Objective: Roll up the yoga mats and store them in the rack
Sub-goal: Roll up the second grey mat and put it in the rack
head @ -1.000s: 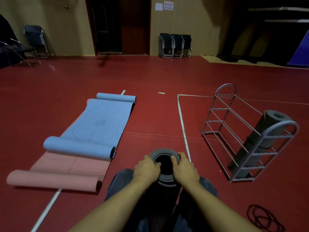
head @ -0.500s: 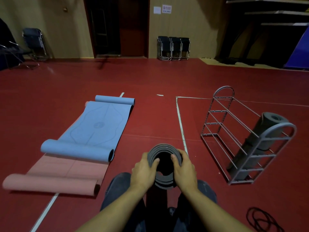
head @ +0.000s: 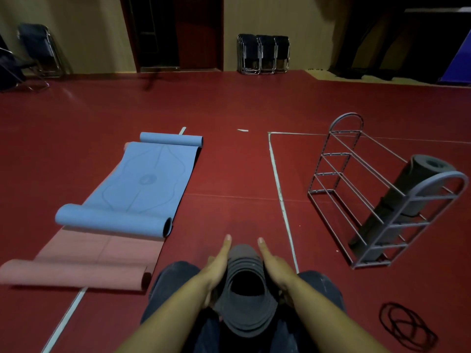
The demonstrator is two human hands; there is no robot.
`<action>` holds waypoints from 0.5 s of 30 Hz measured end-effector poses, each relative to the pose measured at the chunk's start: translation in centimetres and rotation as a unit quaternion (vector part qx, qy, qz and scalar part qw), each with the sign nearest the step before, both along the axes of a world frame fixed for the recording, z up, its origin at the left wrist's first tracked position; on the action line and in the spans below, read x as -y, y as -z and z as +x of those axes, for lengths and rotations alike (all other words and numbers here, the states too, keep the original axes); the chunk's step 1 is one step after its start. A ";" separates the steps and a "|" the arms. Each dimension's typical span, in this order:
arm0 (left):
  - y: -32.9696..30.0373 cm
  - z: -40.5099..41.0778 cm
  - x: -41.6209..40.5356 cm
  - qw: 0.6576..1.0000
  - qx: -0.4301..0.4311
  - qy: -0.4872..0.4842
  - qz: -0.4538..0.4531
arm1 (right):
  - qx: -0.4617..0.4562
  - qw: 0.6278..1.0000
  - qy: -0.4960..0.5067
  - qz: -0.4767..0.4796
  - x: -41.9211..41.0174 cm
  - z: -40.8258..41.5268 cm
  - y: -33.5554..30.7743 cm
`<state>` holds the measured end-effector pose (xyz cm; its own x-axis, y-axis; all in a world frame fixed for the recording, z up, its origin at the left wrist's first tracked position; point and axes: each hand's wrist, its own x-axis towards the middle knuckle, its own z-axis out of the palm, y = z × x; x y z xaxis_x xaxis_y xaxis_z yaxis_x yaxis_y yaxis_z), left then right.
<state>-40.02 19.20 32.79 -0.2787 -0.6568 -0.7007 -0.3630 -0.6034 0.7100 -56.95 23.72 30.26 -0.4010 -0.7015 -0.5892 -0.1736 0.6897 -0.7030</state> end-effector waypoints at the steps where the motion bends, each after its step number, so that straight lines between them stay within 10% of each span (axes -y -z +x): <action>1: 0.1 0.0 0.4 1.000 -0.016 0.016 0.019 | 0.048 0.998 0.002 0.033 0.0 -0.1 0.3; 15: 9.6 -2.6 3.5 0.968 0.122 0.190 0.107 | 0.159 0.970 -0.087 0.160 3.5 -3.0 9.3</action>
